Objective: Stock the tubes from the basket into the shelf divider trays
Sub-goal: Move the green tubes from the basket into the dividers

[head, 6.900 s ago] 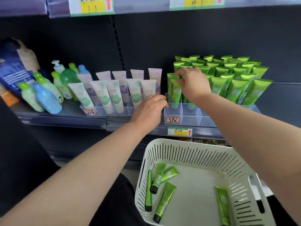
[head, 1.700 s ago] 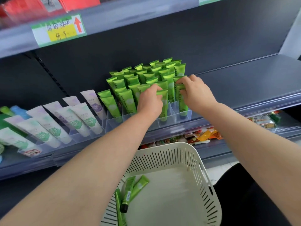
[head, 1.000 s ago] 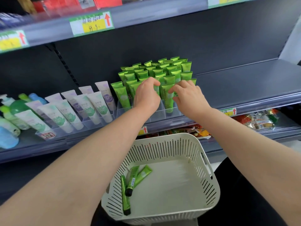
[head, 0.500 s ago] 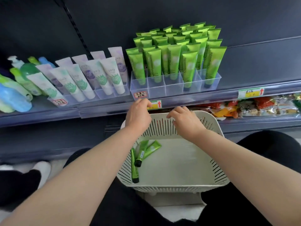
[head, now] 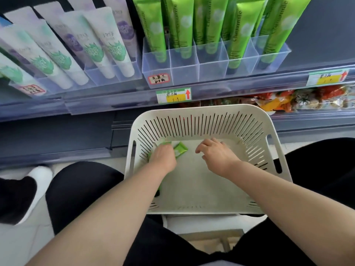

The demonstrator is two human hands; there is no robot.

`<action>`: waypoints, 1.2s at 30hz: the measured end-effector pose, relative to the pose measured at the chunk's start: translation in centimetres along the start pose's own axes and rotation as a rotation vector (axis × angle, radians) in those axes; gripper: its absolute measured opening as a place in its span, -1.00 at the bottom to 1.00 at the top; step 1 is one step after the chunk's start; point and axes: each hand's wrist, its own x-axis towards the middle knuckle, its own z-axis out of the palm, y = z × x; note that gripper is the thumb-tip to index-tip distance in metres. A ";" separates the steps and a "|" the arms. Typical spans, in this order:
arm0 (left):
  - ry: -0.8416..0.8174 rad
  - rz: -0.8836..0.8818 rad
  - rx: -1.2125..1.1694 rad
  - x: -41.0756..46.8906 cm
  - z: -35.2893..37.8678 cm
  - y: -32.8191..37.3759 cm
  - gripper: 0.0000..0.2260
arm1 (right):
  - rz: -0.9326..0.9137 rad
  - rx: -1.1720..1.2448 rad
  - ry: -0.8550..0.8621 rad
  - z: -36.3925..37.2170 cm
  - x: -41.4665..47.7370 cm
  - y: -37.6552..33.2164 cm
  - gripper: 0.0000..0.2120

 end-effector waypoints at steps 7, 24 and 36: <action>-0.081 -0.091 0.069 1.9 3.0 -1.2 -0.55 | 0.055 0.033 -0.087 2.3 0.4 1.4 -0.64; -0.246 -0.113 -0.519 1.6 5.9 1.3 -0.83 | 0.299 0.122 -0.254 5.7 0.0 3.1 -0.56; -0.088 -0.181 -0.445 1.4 5.0 -0.2 -0.81 | 0.279 0.116 -0.312 6.5 2.4 1.3 -0.40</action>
